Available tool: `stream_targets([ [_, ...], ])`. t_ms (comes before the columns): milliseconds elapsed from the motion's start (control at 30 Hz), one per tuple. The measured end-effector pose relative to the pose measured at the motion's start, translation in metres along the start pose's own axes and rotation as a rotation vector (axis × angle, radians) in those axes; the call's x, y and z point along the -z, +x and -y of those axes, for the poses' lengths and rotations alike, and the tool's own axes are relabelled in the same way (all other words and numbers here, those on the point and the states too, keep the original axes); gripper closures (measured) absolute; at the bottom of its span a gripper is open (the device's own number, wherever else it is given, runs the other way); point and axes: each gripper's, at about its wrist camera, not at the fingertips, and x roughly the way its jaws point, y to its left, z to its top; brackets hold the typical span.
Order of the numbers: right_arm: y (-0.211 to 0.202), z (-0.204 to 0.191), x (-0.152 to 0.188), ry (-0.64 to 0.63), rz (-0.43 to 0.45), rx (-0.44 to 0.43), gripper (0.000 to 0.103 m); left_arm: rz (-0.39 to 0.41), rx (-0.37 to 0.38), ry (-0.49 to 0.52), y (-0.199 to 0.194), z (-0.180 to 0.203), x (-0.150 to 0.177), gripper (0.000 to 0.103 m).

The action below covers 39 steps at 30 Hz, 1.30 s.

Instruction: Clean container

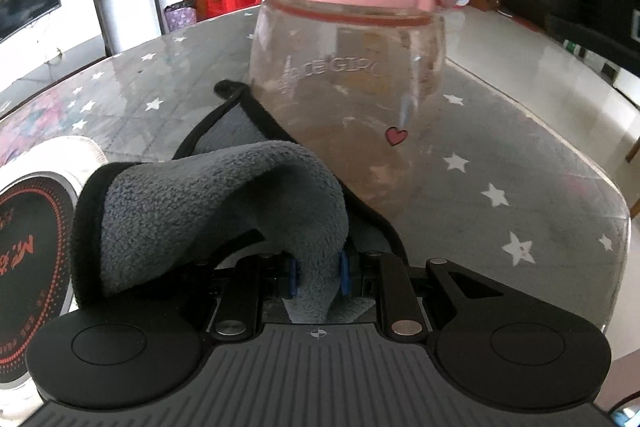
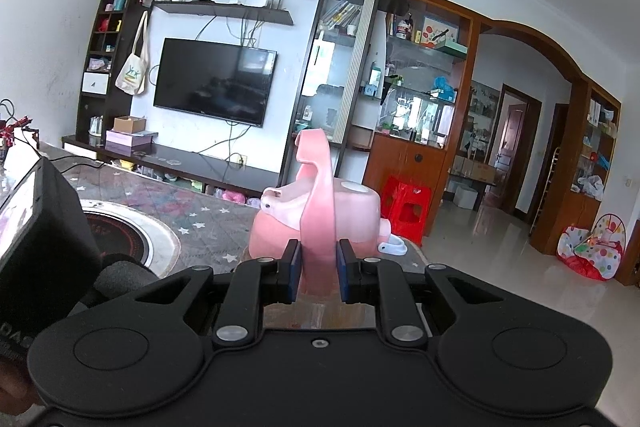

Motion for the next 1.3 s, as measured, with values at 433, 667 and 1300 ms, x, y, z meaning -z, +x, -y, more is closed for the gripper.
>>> stream_targets([
  [433,0.001,-0.003,-0.005,-0.011,0.016,0.003,0.083,0.107,0.004,0.045,-0.038,0.003,-0.020,0.083],
  [667,0.000,-0.005,-0.004,-0.017,0.024,0.001,0.083,0.164,-0.018,0.083,-0.053,0.006,-0.040,0.083],
  [1300,-0.004,-0.004,-0.004,-0.017,0.038,0.005,0.083,0.149,0.002,0.074,-0.035,0.002,-0.040,0.083],
])
